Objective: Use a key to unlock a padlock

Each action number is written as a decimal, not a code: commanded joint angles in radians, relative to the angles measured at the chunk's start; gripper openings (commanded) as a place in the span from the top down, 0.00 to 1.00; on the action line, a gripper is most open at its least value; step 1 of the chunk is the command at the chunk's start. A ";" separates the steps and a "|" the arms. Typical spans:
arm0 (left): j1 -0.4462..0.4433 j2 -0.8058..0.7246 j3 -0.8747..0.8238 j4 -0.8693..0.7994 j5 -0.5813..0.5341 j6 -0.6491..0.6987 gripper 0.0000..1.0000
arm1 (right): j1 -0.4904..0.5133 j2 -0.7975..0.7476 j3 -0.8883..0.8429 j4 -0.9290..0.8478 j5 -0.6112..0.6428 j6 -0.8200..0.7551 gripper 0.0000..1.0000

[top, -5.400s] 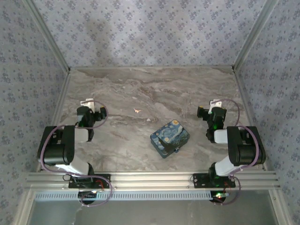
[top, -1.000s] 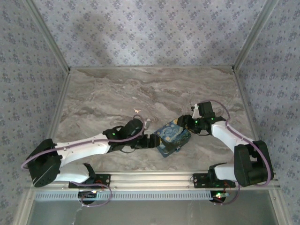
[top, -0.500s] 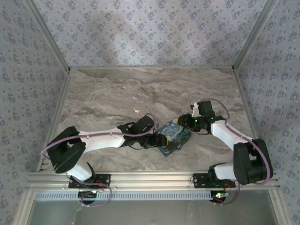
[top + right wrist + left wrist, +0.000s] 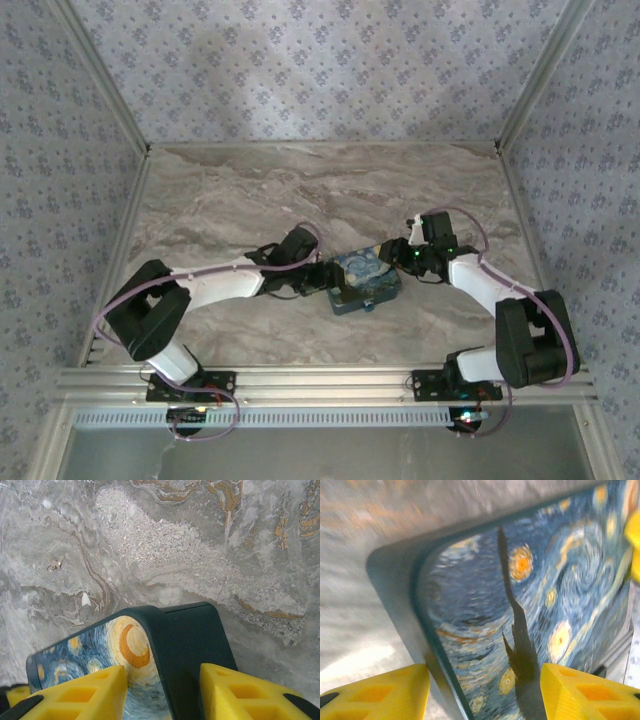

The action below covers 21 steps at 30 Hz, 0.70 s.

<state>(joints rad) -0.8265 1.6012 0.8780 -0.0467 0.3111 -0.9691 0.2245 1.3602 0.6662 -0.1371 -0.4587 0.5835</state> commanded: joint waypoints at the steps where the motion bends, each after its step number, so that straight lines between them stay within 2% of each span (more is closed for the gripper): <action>1: 0.060 0.015 0.072 0.043 -0.028 0.066 0.41 | 0.027 0.037 0.013 -0.026 -0.008 0.034 0.55; 13: 0.201 0.104 0.221 -0.076 -0.008 0.175 0.41 | 0.089 0.181 0.139 0.057 0.055 0.089 0.54; 21: 0.232 0.133 0.255 -0.081 -0.006 0.176 0.41 | 0.089 0.279 0.248 0.053 0.097 0.078 0.53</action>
<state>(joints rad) -0.5907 1.7256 1.0924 -0.1360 0.2764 -0.8116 0.3096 1.5993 0.8745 -0.0593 -0.4011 0.6598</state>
